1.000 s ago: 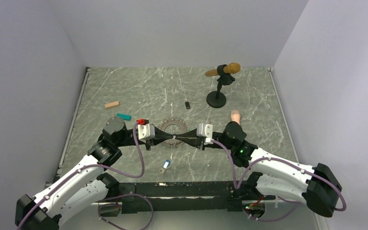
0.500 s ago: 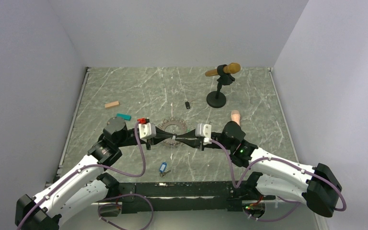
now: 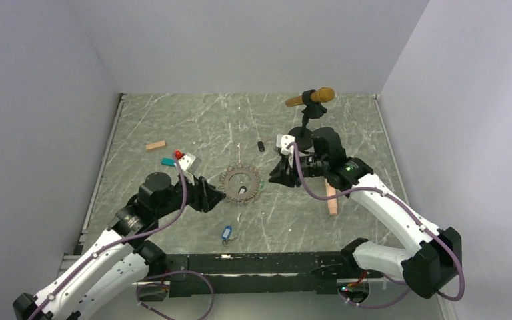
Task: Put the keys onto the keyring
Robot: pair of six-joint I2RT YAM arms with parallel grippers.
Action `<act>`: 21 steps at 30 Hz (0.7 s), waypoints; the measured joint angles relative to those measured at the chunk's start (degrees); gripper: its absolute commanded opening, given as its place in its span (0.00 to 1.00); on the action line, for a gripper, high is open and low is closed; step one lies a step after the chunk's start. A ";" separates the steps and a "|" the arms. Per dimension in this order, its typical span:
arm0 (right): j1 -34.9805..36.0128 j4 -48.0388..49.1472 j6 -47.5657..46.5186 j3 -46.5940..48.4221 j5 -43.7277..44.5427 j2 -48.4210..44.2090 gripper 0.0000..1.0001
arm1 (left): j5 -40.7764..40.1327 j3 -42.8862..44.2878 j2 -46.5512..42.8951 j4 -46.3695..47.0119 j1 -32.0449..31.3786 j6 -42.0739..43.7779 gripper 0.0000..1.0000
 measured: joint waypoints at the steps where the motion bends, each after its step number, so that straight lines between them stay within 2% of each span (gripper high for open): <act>1: -0.09 -2.99 -0.96 0.74 0.17 0.59 0.28 | -0.52 0.00 0.87 -1.81 -0.39 -1.97 0.55; 3: -0.44 -10.62 -3.10 2.73 0.87 1.95 0.28 | -2.36 0.11 3.34 -5.75 -2.84 -6.01 0.55; 7: -2.49 -21.22 -5.49 6.05 3.06 3.13 0.32 | -9.05 1.22 10.16 -13.90 -14.27 -13.66 0.53; 9: -3.58 -25.70 -6.34 7.41 4.02 3.13 0.34 | -12.98 2.80 13.92 -18.01 -19.58 -16.87 0.46; 11: -4.20 -29.42 -7.15 8.70 4.48 3.43 0.34 | -16.63 4.28 17.40 -20.70 -23.56 -19.61 0.43; 16: -4.72 -37.59 -10.10 12.66 2.99 8.28 0.35 | -22.58 6.12 23.47 -23.71 -28.76 -24.06 0.29; 21: -5.16 -36.13 -9.38 9.99 1.01 8.46 0.36 | -25.97 6.86 29.53 -24.68 -30.95 -25.86 0.30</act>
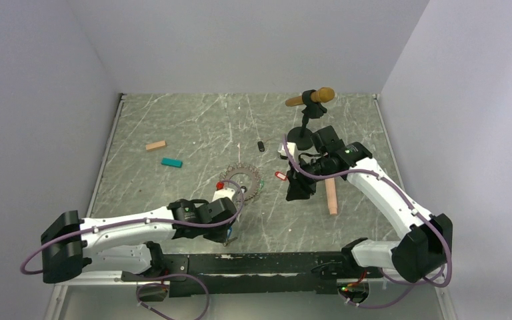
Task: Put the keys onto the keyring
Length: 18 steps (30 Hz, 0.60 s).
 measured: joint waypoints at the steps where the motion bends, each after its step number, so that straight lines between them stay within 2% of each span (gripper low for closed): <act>1: -0.20 0.66 0.20 -0.76 -0.39 -0.57 0.36 | -0.31 0.09 0.79 0.00 -0.24 -0.11 0.30; 18: -7.82 8.09 2.14 -8.92 -7.78 -5.53 0.39 | -2.10 5.92 14.08 -1.11 -2.49 -3.06 0.31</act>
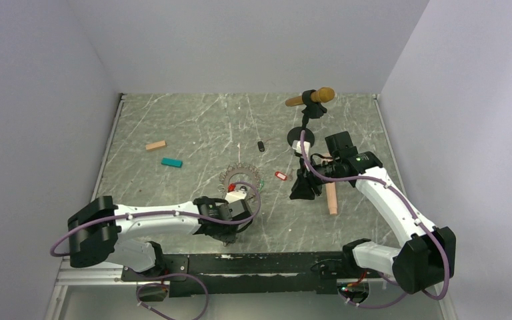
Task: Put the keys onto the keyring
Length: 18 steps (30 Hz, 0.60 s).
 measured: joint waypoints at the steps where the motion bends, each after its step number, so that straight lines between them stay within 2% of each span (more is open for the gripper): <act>1: -0.17 0.24 0.09 -0.13 -0.37 0.00 0.38 | -0.09 0.31 0.70 -0.37 -0.17 -0.24 0.31; 18: -1.07 0.61 0.72 -0.55 -3.37 -0.74 0.39 | -2.03 2.75 6.67 -3.17 -1.25 -1.01 0.30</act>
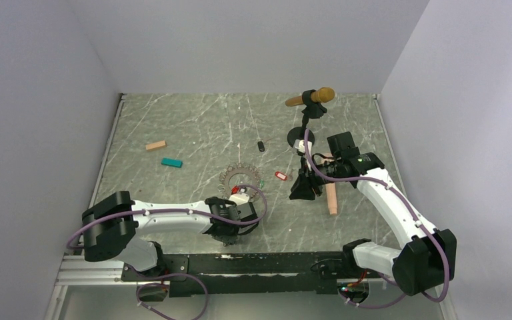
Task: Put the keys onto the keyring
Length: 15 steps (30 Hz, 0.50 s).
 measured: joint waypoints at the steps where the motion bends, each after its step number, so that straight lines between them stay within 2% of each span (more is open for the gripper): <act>1: 0.00 0.00 0.02 0.00 -0.07 0.00 0.39 | -0.22 0.02 0.24 -0.07 -0.04 0.00 0.30; 8: -0.04 0.00 0.04 0.00 -0.94 0.00 0.39 | -0.59 0.37 1.51 -0.50 -0.33 0.02 0.28; 15: -0.04 0.00 0.04 0.00 -1.40 0.00 0.39 | -0.76 0.46 2.19 -0.52 -0.46 0.04 0.21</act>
